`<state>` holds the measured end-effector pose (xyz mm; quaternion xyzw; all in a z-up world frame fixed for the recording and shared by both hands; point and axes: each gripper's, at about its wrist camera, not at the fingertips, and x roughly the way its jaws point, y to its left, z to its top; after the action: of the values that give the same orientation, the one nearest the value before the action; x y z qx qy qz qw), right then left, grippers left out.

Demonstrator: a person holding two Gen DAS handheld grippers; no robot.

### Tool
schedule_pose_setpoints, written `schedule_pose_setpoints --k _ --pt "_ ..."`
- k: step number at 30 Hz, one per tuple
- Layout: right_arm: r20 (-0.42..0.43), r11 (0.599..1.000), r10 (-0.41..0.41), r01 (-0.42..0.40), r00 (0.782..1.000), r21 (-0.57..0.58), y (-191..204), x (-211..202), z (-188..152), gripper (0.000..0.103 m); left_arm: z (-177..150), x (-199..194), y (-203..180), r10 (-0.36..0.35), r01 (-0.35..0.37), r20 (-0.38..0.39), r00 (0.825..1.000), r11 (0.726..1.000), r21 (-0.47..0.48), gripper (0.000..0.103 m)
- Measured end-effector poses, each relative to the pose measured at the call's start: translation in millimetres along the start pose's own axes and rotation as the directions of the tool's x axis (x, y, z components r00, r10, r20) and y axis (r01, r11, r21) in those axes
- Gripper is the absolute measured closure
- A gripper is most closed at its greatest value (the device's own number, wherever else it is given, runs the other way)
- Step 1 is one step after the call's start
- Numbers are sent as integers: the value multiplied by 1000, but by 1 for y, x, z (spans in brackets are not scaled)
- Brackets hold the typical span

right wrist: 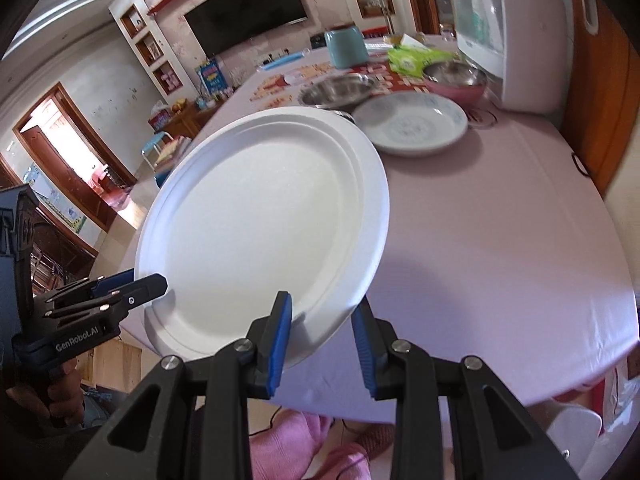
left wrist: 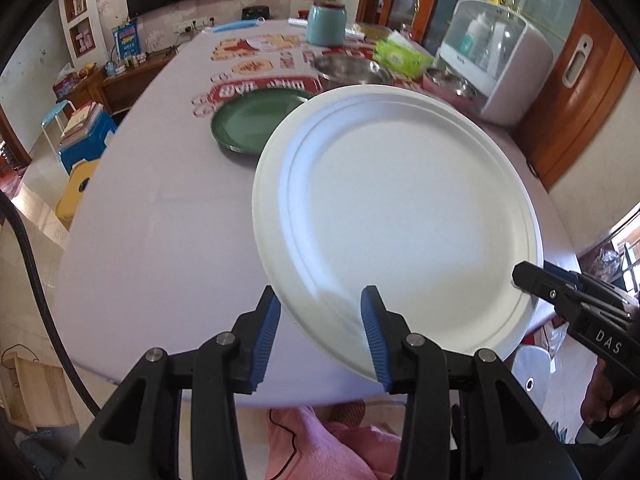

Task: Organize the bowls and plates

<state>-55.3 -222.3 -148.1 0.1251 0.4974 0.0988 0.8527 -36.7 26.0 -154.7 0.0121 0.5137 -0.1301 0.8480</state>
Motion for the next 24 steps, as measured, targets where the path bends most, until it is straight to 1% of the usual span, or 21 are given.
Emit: schedule_pose_setpoints --k 7,16,24 --pt "-82 999 -27 28 996 19 -13 9 -15 72 -15 20 -12 5 -4 -77 997 1000 12 63" --pt "-161 998 -51 58 986 39 -22 27 -18 72 -14 48 -13 3 -1 -161 987 1000 10 63" --pt "-227 995 -58 75 972 67 -28 46 -18 72 -11 68 -15 9 -6 -211 977 1000 15 63"
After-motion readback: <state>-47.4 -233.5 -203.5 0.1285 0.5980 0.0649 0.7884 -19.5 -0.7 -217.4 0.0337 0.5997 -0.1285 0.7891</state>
